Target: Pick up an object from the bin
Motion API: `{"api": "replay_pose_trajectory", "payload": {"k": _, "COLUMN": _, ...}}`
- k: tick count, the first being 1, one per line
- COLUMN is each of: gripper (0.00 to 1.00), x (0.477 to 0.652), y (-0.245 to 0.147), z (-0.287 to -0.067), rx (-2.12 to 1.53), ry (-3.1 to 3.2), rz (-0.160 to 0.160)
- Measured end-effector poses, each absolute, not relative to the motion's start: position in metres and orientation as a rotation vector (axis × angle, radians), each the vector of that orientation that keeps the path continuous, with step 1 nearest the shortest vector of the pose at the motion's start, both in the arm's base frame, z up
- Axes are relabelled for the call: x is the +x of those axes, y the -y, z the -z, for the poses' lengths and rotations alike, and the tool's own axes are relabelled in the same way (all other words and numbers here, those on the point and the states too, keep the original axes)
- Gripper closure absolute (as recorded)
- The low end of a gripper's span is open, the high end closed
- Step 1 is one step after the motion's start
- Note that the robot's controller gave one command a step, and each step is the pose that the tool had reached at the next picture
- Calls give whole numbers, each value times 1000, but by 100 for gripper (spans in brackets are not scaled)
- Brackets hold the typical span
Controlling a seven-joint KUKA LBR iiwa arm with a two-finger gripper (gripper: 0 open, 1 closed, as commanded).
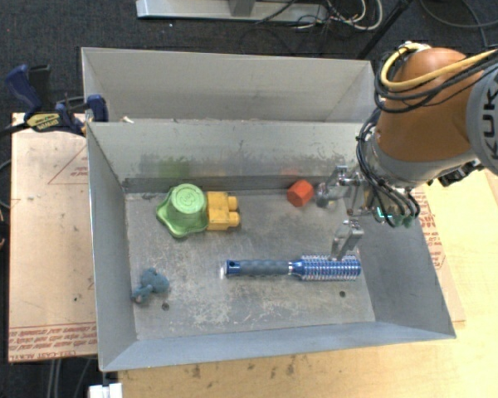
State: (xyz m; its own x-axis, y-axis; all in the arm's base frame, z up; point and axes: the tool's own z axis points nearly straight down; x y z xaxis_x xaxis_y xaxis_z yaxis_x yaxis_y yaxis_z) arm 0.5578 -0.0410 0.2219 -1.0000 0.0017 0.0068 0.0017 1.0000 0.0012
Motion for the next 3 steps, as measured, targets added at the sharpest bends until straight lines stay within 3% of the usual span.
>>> {"api": "replay_pose_trajectory", "payload": {"k": 1, "gripper": 0, "x": 542, "y": 54, "z": -72, "rx": -51, "ry": 3147, "rz": 3}}
{"api": "replay_pose_trajectory", "payload": {"k": 2, "gripper": 0, "x": 537, "y": 37, "z": -101, "rx": 17, "ry": 3146, "rz": 2}}
{"api": "replay_pose_trajectory", "payload": {"k": 3, "gripper": 0, "x": 529, "y": 44, "z": -106, "rx": 10, "ry": 3142, "rz": 1}}
